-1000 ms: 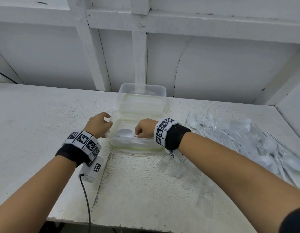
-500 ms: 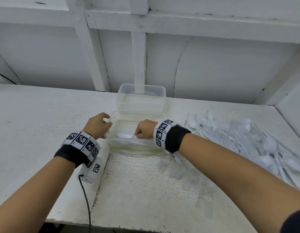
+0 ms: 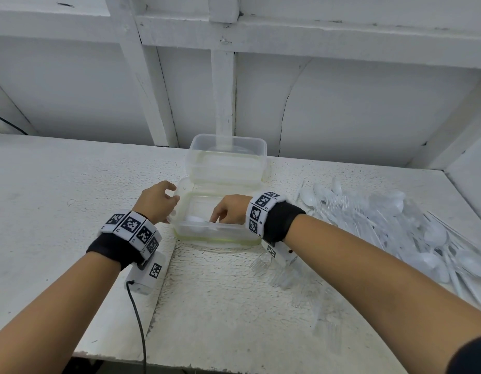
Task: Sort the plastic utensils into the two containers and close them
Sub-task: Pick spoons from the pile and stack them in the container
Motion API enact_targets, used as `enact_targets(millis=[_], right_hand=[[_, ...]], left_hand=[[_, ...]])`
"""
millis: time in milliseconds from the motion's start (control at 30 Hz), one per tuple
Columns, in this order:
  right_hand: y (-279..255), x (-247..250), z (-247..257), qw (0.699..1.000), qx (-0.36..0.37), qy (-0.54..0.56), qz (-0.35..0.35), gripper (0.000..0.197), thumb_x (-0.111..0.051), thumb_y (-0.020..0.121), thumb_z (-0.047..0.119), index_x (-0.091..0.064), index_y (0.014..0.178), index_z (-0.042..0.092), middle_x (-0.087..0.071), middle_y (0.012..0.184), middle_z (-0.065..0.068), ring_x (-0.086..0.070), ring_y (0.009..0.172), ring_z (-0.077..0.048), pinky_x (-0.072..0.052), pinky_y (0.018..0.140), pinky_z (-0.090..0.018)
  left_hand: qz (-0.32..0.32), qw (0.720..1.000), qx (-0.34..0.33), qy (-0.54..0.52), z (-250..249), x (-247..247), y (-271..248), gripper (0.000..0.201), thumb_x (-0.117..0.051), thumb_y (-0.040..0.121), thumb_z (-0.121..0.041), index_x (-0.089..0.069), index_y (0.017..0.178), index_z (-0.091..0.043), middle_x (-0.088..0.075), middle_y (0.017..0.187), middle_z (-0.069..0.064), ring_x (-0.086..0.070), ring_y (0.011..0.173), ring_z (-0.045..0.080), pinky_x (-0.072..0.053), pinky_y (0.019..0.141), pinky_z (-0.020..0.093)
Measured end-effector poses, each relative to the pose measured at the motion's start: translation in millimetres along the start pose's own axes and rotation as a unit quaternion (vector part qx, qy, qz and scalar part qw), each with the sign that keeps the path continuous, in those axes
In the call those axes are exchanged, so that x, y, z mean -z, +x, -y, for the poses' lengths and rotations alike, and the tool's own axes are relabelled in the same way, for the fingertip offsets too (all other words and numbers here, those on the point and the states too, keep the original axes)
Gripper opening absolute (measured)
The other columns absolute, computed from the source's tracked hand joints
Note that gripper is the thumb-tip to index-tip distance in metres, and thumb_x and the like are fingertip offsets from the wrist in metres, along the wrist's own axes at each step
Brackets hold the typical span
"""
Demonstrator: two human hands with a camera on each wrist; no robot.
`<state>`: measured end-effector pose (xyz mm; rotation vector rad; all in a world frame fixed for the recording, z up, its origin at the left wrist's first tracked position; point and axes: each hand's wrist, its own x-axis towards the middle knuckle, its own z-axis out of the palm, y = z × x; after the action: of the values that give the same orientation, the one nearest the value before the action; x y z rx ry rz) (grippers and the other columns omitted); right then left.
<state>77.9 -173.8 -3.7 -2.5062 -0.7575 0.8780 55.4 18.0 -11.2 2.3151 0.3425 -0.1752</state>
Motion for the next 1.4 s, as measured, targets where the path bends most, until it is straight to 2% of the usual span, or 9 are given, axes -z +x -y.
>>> enact_targets(millis=[200,333,733,867,967,1067,1200,1300,1400], right_hand=[[5,0,-1,0.999,0.006,-0.047,-0.002,0.027,-0.058,0.090,0.014,-0.065,0.116,0.011,-0.064,0.115,-0.008,-0.050,0.088,-0.011,-0.035,0.059,-0.010],[7,-2,-1,0.999,0.017,-0.030,-0.011,0.025,-0.056,0.091,0.016,-0.064,0.114,0.008,-0.061,0.100,-0.005,-0.050,0.088,-0.011,-0.038,0.060,-0.013],[9,-6,2,0.998,0.026,-0.031,-0.044,0.023,-0.056,0.091,0.015,-0.065,0.109,0.005,-0.055,0.094,0.000,-0.047,0.088,-0.011,-0.030,0.059,-0.007],[9,-5,2,0.999,0.010,-0.028,-0.034,0.025,-0.056,0.092,0.018,-0.066,0.111,0.006,-0.066,0.114,-0.007,-0.059,0.098,-0.018,-0.045,0.075,-0.019],[3,-1,1,0.999,0.004,-0.035,-0.030,0.027,-0.056,0.092,0.021,-0.066,0.113,0.006,-0.067,0.114,-0.009,-0.062,0.099,-0.021,-0.045,0.084,-0.026],[-14,9,2,0.995,0.021,-0.067,-0.068,0.029,-0.054,0.093,0.023,-0.065,0.115,0.007,-0.064,0.118,-0.006,-0.059,0.106,-0.019,-0.041,0.087,-0.023],[-66,30,-5,0.982,0.042,-0.048,-0.178,0.029,-0.052,0.094,0.024,-0.063,0.117,0.010,-0.063,0.117,-0.004,-0.057,0.107,-0.017,-0.039,0.090,-0.022],[-119,32,-28,0.962,0.021,-0.002,-0.274,0.027,-0.053,0.094,0.023,-0.065,0.115,0.010,-0.065,0.112,-0.004,-0.058,0.103,-0.016,-0.038,0.088,-0.019],[-166,11,-58,0.951,-0.025,0.038,-0.305,0.026,-0.055,0.093,0.021,-0.066,0.113,0.011,-0.066,0.108,-0.004,-0.058,0.095,-0.013,-0.040,0.083,-0.016]], left_hand=[[-0.001,1.000,-0.001,0.000,0,1,-1,0.032,-0.050,0.093,-0.014,-0.050,0.125,-0.008,-0.063,0.105,0.018,-0.066,0.085,0.030,-0.055,0.058,0.033],[-0.002,1.000,0.001,-0.001,-1,0,-1,0.032,-0.050,0.093,-0.013,-0.050,0.125,-0.007,-0.063,0.100,0.016,-0.066,0.083,0.030,-0.052,0.054,0.028],[-0.011,1.000,0.002,0.005,-1,0,-2,0.034,-0.051,0.093,-0.015,-0.049,0.126,-0.007,-0.061,0.097,0.013,-0.064,0.081,0.028,-0.051,0.054,0.028],[-0.010,1.000,0.010,0.009,0,2,-5,0.038,-0.053,0.093,-0.021,-0.047,0.128,-0.008,-0.061,0.100,0.012,-0.064,0.084,0.028,-0.054,0.061,0.032],[-0.024,0.998,0.001,0.055,-3,5,-11,0.039,-0.050,0.094,-0.028,-0.048,0.128,-0.009,-0.062,0.109,0.012,-0.060,0.093,0.028,-0.050,0.076,0.034],[-0.074,0.990,-0.052,0.107,-10,8,-21,0.037,-0.048,0.095,-0.029,-0.052,0.125,-0.008,-0.062,0.117,0.014,-0.054,0.109,0.028,-0.039,0.086,0.032],[-0.154,0.965,-0.188,0.095,-35,2,-46,0.027,-0.050,0.094,-0.020,-0.060,0.115,-0.007,-0.062,0.108,0.010,-0.053,0.097,0.020,-0.035,0.080,0.025],[-0.137,0.942,-0.299,0.061,-68,-15,-77,0.020,-0.053,0.092,-0.016,-0.064,0.108,-0.008,-0.062,0.097,0.004,-0.052,0.086,0.013,-0.038,0.075,0.022],[-0.055,0.931,-0.357,0.055,-95,-46,-100,0.015,-0.055,0.091,-0.015,-0.065,0.100,-0.009,-0.063,0.091,0.002,-0.055,0.081,0.012,-0.041,0.069,0.013]])
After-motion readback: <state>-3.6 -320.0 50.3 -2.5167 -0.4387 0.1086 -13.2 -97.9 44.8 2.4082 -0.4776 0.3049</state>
